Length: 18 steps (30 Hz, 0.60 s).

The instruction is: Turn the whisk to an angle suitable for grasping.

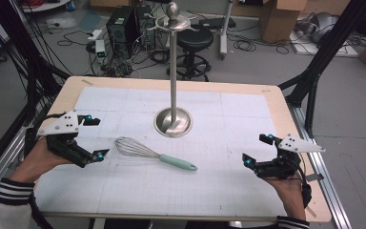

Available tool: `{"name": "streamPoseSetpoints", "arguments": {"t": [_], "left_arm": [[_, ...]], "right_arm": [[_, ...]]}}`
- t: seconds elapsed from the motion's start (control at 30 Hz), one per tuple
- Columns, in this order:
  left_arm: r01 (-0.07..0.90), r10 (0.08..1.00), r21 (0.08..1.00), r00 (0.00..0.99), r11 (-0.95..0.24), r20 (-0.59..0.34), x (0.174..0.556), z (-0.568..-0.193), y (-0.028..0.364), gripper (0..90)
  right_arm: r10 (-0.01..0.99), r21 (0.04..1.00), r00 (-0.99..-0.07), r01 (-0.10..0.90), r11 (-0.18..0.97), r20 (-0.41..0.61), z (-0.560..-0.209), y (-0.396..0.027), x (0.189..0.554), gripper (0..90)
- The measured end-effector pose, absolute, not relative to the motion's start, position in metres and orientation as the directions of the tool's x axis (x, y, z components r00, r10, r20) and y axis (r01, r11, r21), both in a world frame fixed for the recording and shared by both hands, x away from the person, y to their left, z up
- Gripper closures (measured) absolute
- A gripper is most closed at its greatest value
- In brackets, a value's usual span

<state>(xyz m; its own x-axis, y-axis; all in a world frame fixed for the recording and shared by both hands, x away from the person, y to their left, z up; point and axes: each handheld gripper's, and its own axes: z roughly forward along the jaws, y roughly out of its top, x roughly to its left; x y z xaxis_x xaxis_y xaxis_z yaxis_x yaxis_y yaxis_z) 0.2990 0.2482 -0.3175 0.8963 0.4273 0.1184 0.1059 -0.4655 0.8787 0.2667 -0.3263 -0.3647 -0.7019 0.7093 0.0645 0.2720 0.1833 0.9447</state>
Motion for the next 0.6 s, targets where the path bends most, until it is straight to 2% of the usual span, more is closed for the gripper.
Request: {"name": "streamPoseSetpoints", "arguments": {"t": [0.3,0.6], "left_arm": [[0.091,0.369,0.825,0.918,-0.558,0.148,0.316,-0.303,0.229,1.7],[0.05,0.291,0.805,0.944,-0.591,0.155,0.328,-0.301,0.21,1.7]], "right_arm": [[0.708,0.946,-0.703,0.268,0.181,0.063,-0.364,-0.326,0.267,0.8],[0.705,0.946,-0.706,0.268,0.184,0.063,-0.364,-0.326,0.267,0.8]]}}
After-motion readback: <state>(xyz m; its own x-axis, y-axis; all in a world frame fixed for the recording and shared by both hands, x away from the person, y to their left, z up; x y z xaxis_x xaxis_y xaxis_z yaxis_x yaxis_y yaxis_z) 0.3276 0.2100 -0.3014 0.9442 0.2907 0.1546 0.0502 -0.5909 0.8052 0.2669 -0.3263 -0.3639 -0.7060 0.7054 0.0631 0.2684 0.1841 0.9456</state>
